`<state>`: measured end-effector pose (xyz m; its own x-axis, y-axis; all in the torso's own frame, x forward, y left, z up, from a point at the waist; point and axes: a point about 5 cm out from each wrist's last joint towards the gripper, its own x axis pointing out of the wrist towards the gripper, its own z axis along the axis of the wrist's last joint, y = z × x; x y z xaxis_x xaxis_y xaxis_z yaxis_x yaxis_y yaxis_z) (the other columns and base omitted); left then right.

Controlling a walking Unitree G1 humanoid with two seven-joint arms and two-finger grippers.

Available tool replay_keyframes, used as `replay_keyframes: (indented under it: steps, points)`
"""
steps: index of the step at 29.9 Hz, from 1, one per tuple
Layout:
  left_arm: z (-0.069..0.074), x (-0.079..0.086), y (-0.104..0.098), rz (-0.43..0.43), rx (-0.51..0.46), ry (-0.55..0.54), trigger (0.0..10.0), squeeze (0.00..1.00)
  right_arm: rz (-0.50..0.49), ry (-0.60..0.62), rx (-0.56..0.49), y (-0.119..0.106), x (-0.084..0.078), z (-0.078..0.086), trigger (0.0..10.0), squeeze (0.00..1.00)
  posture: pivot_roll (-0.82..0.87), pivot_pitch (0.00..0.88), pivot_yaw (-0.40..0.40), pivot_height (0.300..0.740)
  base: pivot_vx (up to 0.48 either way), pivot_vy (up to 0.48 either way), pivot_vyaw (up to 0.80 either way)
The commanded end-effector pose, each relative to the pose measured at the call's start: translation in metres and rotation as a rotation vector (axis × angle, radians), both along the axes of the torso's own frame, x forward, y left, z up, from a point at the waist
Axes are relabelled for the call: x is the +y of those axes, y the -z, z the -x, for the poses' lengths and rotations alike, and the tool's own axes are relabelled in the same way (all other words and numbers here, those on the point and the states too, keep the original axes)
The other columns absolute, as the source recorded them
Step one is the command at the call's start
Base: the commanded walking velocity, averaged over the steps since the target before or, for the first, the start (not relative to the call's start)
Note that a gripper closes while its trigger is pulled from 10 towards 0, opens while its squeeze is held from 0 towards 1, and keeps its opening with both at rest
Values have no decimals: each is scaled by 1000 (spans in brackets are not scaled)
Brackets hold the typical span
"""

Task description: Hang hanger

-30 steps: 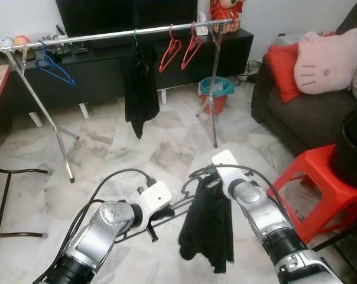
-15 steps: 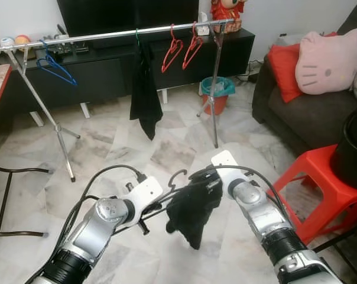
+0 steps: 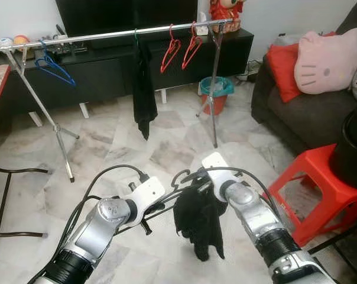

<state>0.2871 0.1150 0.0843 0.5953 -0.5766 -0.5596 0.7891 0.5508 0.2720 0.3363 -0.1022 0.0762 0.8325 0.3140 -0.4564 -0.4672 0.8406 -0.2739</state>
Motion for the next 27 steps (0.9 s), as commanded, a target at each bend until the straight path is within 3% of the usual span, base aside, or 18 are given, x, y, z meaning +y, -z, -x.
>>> replay_keyframes:
  steps: [1,4,7,11,12,17,23,27]
  points:
    - [-2,0,1,-41,-2,3,10000,0,-26,-20,-48,-15,7,-4,10000,0,47,0,-23,740,0,0,0]
    - [-1,3,4,-72,10,-4,10000,0,-47,-27,-53,-18,12,-4,10000,0,46,0,-22,740,0,0,0]
    - [4,10,13,-159,55,23,10000,0,-50,-13,-58,-20,12,-5,10000,0,48,0,-23,740,0,0,0]
    - [-1,22,17,-228,35,-65,10000,0,-36,11,-62,-20,7,-6,10000,0,45,0,-23,740,0,0,0]
    - [-7,26,14,-218,8,-124,10000,0,-29,18,-61,-19,5,-6,10000,0,47,0,-24,740,0,0,0]
    - [-16,25,4,-181,-53,-157,10000,0,-26,3,-49,-17,6,-4,10000,0,48,0,-25,740,0,0,0]
    - [-13,11,1,-94,-48,-98,10000,0,-53,-95,12,-10,20,4,10000,0,47,0,-23,740,0,0,0]
    - [-9,4,1,-41,-30,-64,10000,0,-46,-96,22,-6,22,7,10000,0,50,0,-25,740,0,0,0]
